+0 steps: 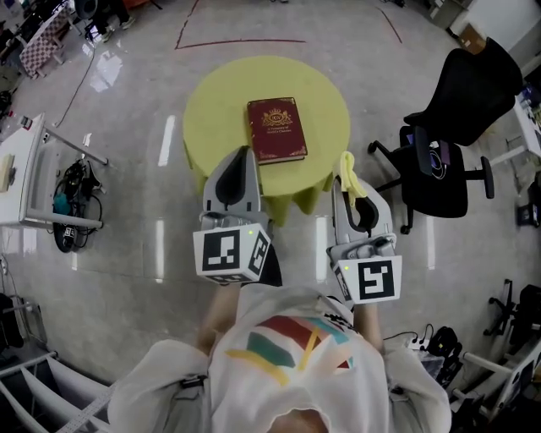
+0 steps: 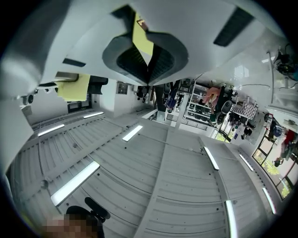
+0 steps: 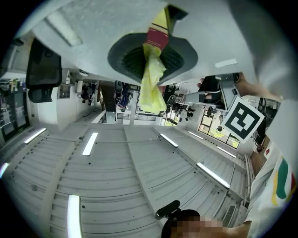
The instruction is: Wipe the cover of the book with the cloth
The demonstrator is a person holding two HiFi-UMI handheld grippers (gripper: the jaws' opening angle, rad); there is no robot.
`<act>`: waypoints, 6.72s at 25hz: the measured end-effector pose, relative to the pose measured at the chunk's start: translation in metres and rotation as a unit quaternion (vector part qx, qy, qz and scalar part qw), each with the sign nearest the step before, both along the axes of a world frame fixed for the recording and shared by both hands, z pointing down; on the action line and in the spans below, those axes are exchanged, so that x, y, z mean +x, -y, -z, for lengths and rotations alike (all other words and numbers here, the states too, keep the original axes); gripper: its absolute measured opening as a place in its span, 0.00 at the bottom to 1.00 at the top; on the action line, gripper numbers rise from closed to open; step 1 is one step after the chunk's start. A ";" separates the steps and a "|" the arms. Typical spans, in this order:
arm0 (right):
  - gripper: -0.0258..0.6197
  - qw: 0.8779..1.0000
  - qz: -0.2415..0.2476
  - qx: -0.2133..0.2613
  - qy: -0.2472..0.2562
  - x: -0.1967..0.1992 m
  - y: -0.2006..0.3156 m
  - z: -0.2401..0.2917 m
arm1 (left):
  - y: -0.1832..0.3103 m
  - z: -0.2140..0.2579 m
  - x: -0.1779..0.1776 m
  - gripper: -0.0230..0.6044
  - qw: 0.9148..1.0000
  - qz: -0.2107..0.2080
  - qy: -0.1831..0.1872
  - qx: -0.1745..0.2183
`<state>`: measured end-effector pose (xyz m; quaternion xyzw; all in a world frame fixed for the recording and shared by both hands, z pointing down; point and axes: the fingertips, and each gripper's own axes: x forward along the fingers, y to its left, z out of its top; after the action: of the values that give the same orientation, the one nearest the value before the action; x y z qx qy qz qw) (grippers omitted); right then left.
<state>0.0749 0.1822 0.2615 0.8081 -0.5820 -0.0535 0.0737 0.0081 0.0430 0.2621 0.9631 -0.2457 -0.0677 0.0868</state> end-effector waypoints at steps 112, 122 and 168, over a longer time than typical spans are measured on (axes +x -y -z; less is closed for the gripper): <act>0.09 0.984 0.090 -0.135 -0.071 0.181 0.240 -0.025 | 0.118 -0.330 0.120 0.26 0.843 -0.050 0.343 -0.412; 0.09 0.859 0.151 -0.409 -0.268 0.215 0.291 -0.183 | 0.117 -0.328 0.120 0.26 0.850 -0.046 0.327 -0.410; 0.09 0.723 0.265 -0.621 -0.145 0.179 0.256 -0.317 | 0.116 -0.329 0.123 0.26 0.858 -0.050 0.313 -0.403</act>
<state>0.2536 -0.0735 0.5786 0.3763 -0.6577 0.1860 0.6255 0.1308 -0.0729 0.5909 0.8253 -0.2169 0.3466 0.3895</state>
